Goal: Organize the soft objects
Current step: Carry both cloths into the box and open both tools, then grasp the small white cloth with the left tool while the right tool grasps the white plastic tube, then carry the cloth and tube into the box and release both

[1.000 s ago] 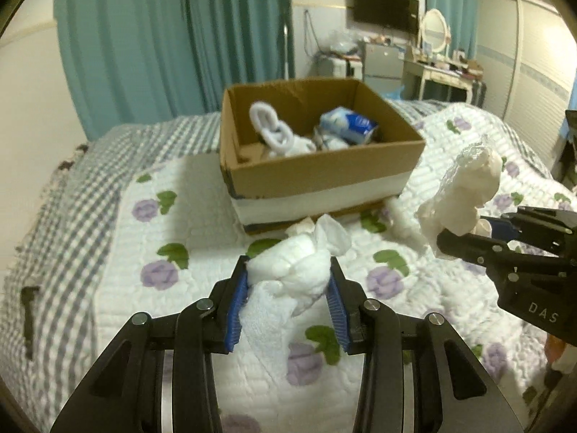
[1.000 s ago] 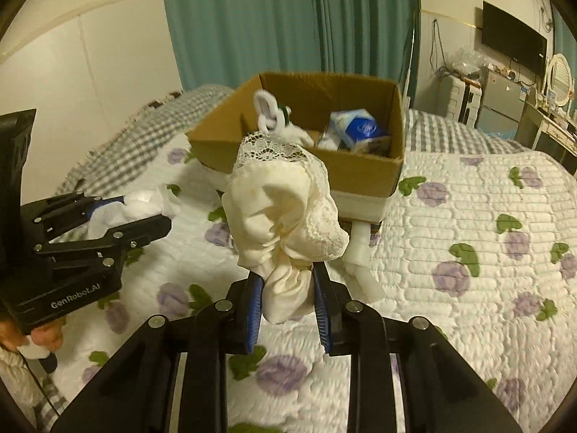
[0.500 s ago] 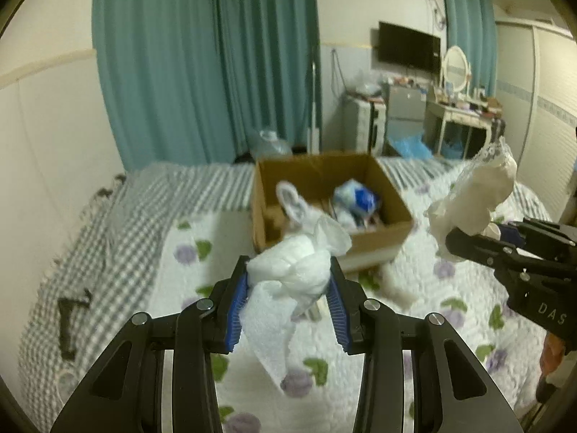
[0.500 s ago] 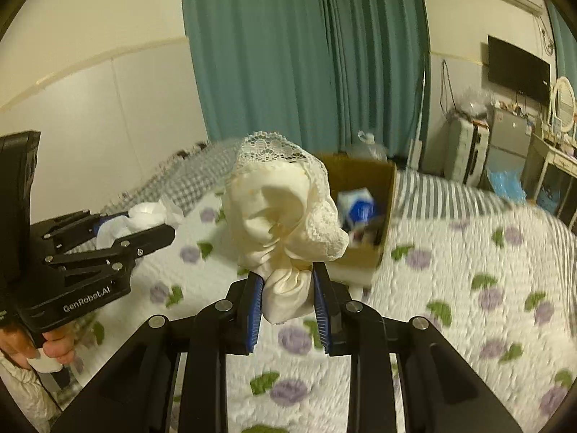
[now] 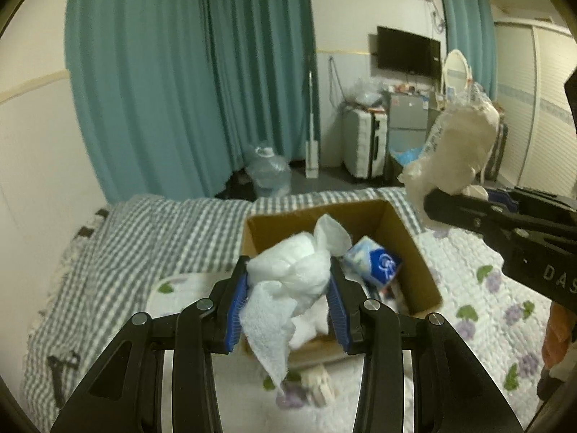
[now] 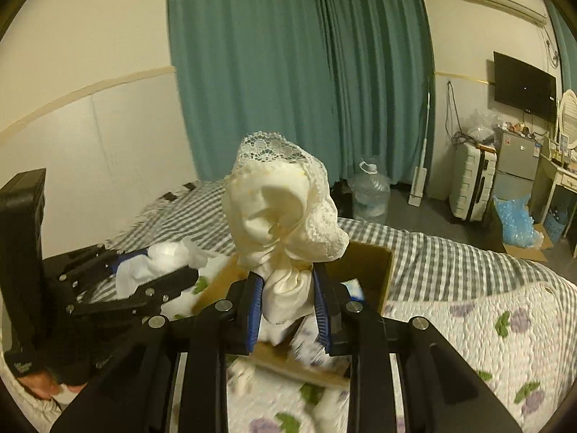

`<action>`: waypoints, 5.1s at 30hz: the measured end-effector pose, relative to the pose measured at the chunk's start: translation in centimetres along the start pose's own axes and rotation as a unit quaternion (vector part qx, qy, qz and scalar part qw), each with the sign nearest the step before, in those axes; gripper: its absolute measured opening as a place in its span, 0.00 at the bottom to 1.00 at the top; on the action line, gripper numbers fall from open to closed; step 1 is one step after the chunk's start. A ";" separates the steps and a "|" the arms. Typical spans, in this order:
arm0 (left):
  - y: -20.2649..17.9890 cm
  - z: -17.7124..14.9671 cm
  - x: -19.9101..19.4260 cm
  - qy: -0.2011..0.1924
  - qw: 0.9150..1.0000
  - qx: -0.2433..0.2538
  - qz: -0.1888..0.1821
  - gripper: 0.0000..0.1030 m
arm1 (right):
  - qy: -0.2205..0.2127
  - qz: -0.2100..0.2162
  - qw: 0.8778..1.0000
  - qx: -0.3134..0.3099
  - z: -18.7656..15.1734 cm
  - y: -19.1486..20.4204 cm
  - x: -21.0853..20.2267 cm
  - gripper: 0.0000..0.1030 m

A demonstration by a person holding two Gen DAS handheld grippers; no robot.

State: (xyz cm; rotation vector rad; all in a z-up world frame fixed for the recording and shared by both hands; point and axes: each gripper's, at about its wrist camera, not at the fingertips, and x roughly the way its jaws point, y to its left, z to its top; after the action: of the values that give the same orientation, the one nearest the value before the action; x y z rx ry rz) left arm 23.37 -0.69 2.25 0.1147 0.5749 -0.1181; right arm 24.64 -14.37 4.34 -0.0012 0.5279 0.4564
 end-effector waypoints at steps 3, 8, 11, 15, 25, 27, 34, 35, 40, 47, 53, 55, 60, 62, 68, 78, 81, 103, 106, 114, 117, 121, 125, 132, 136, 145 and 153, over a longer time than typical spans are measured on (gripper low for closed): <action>-0.2 0.2 3.0 0.010 1.000 0.008 0.001 0.38 | 0.016 -0.009 1.000 0.007 0.4 -1.5 3.6 0.24; -0.3 -0.3 7.8 0.034 0.999 0.007 0.002 0.38 | 0.042 -0.014 0.999 0.013 -0.2 -3.5 8.8 0.24; 0.0 -0.9 10.3 0.050 0.999 0.000 0.002 0.38 | 0.057 -0.014 0.998 0.011 -0.9 -4.0 11.6 0.24; -0.3 -1.6 11.9 0.062 0.998 0.005 0.006 0.41 | 0.057 -0.008 0.998 0.024 -2.3 -4.4 13.6 0.24; -1.5 -1.6 11.5 0.069 0.997 0.007 0.014 0.77 | 0.029 -0.032 0.998 0.053 -2.0 -5.4 12.4 0.77; -1.7 -1.0 10.5 0.063 0.998 0.009 0.028 0.77 | 0.019 -0.033 0.998 0.059 -1.3 -5.6 10.9 0.78; -1.7 2.4 2.9 0.011 0.999 0.012 0.037 0.77 | -0.027 -0.052 0.997 0.052 1.9 -4.7 2.4 0.81; -1.6 3.0 1.3 0.000 0.999 0.012 0.041 0.77 | -0.035 -0.055 0.997 0.048 2.4 -4.3 0.9 0.82; -1.8 5.3 -6.7 -0.064 0.997 0.010 0.048 0.82 | -0.078 -0.067 0.994 0.023 4.8 -2.0 -7.0 0.90; -1.4 5.3 -16.8 -0.129 0.990 -0.003 0.055 0.87 | -0.116 -0.066 0.991 -0.007 5.2 1.8 -17.0 0.99; -1.3 2.6 -19.5 -0.135 0.989 0.004 0.064 0.87 | -0.109 -0.064 0.992 -0.023 3.1 3.7 -21.4 0.99; -1.2 1.3 -19.1 -0.131 0.989 -0.001 0.070 0.87 | -0.100 -0.060 0.993 -0.026 2.0 4.0 -21.8 0.99; -0.9 -2.5 -17.2 -0.099 0.992 -0.034 0.075 0.87 | -0.074 -0.055 0.995 -0.037 -1.8 4.2 -20.0 0.99; -0.5 -3.9 -15.5 -0.076 0.993 -0.046 0.075 0.87 | -0.047 -0.048 0.997 -0.036 -3.7 3.9 -17.8 0.99; -1.0 -8.8 -10.8 -0.015 0.995 -0.062 0.079 0.87 | 0.022 -0.039 0.999 -0.020 -8.5 2.1 -10.3 0.99; -1.2 -13.3 -1.8 0.072 0.992 -0.081 0.071 0.87 | 0.128 -0.047 0.991 0.020 -15.1 -2.3 1.0 0.98; -1.5 -13.9 0.3 0.086 0.991 -0.080 0.065 0.87 | 0.147 -0.040 0.988 0.030 -16.6 -3.0 3.4 0.92; -2.8 -14.7 10.5 0.143 0.987 -0.069 -0.022 0.35 | 0.206 -0.015 0.976 0.066 -19.3 -5.1 8.7 0.29; -2.8 -14.9 10.0 0.144 0.987 -0.067 -0.036 0.27 | 0.201 -0.012 0.977 0.073 -19.4 -5.3 8.3 0.28; -2.7 -15.7 6.2 0.154 0.985 -0.071 -0.037 0.24 | 0.186 -0.010 0.980 0.073 -19.4 -4.8 5.5 0.27; -3.0 -15.9 4.3 0.149 0.986 -0.066 -0.038 0.24 | 0.181 -0.015 0.981 0.066 -19.2 -4.1 4.1 0.27; -3.2 -15.5 1.6 0.133 0.988 -0.063 -0.040 0.24 | 0.161 -0.015 0.985 0.066 -18.4 -3.2 1.0 0.27; -3.0 -14.4 -0.9 0.113 0.991 -0.060 -0.037 0.24 | 0.143 -0.017 0.988 0.059 -17.5 -1.8 -1.5 0.27; -3.2 -11.0 -5.1 0.070 0.996 -0.052 -0.026 0.24 | 0.097 -0.021 0.994 0.033 -13.8 0.9 -6.3 0.27; -3.0 -9.3 -7.6 0.040 0.998 -0.044 -0.021 0.24 | 0.069 -0.017 0.997 0.021 -11.4 2.1 -8.6 0.27; -2.2 -4.6 -10.1 -0.021 0.999 -0.027 -0.019 0.24 | 0.012 -0.011 1.000 -0.005 -5.2 2.8 -11.0 0.27; -0.8 -0.3 -6.8 -0.042 0.999 -0.018 -0.008 0.24 | -0.008 -0.012 1.000 -0.009 0.5 1.4 -7.7 0.27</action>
State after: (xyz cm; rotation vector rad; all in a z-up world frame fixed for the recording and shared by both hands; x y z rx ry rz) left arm 17.41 -0.86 5.63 0.0699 0.4932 -0.1268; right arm 18.40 -16.34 8.69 -0.0216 0.5068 0.4383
